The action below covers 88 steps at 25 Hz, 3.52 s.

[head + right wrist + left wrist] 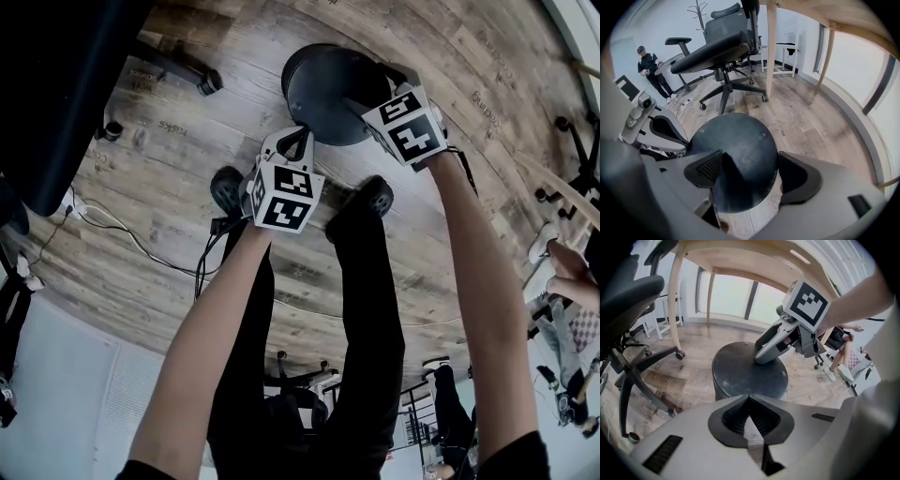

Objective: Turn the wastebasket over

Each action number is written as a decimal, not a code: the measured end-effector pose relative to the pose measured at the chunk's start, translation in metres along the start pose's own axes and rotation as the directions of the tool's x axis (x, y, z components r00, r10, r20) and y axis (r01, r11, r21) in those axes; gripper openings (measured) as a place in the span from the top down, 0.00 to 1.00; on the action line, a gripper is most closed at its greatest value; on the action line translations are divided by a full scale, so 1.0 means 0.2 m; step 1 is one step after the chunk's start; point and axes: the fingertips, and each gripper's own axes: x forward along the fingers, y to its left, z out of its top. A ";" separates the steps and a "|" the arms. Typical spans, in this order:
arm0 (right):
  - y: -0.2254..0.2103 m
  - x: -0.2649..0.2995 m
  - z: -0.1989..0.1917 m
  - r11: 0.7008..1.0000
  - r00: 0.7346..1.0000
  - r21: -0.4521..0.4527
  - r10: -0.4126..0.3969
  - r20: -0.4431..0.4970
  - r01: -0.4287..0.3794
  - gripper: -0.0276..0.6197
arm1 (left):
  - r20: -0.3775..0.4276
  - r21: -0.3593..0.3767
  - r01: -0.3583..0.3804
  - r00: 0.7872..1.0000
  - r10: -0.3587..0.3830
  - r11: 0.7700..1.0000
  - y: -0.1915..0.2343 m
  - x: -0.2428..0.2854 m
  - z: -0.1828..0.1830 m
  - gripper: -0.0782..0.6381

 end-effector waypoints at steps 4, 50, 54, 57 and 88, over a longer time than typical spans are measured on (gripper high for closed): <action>0.02 -0.02 -0.01 1.000 1.000 -0.017 -0.005 -0.004 0.005 0.38 | -0.036 -0.006 -0.008 0.999 0.008 1.000 0.00 -0.01 -0.02 0.87; 0.64 -0.12 -0.04 0.936 0.949 0.172 0.287 0.131 -0.306 0.38 | -0.229 0.125 -0.197 0.948 0.222 0.972 0.40 -0.24 -0.58 0.87; 0.73 -0.11 -0.07 0.926 0.939 0.162 0.325 0.112 -0.340 0.38 | -0.264 0.083 -0.187 0.943 0.203 0.979 0.42 -0.24 -0.63 0.87; 0.78 -0.11 -0.08 0.927 0.936 0.138 0.337 0.104 -0.349 0.38 | -0.296 0.032 -0.166 0.940 0.168 0.986 0.42 -0.25 -0.68 0.86; 1.01 -0.08 -0.01 0.923 0.921 0.020 0.380 0.088 -0.383 0.38 | 0.094 -0.788 0.118 0.993 -0.072 0.604 0.20 -0.39 -0.15 0.36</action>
